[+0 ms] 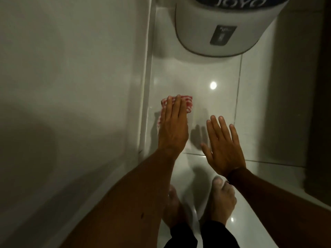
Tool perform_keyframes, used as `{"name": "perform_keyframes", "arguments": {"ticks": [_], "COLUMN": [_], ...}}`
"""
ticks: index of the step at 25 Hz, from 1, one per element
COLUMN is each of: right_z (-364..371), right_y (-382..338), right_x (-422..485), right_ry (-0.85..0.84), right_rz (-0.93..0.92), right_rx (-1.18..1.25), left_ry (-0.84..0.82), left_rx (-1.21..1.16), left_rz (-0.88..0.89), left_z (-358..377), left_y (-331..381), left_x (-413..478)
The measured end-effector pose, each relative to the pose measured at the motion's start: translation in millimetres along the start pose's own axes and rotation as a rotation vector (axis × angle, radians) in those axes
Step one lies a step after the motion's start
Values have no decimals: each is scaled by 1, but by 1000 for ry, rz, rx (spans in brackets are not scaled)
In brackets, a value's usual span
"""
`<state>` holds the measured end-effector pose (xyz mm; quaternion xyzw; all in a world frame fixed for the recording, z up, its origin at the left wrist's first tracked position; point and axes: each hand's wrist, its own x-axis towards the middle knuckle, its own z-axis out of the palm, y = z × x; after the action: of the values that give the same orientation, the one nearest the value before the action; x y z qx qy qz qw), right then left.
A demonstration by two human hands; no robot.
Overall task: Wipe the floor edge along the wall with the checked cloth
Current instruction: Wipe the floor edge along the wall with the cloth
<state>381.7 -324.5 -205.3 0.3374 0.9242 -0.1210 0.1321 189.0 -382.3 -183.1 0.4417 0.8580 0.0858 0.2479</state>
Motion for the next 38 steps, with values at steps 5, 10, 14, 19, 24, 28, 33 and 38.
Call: {"name": "perform_keyframes", "arguments": {"ticks": [5,10,14,19,24,28,33,38], "right_z": [60,92,112,115,114,112,100,109], "right_y": [6,24,23,25,25,25,37,38], "right_x": [34,65,70,69,69,68,61,41], "right_ry": [10,45,94,162,151,129,105,110], "right_rz": [-19,-30,-14,-34,-32,-31,84,172], "right_rx": [29,49,44,54,55,60,185,167], "left_ry": [111,86,215,239,276,266,252,251], "left_rx": [47,111,95,132,142,122,111,55], "left_rz": [2,-43,-86,-91,-171,-112,-68,-46], "left_z": [41,78,97,88,79,77,79,88], "left_y": [-33,-58,-61,-66,-79,-91,-100,-106], "left_x": [73,103,108,133,140,127,101,73]}}
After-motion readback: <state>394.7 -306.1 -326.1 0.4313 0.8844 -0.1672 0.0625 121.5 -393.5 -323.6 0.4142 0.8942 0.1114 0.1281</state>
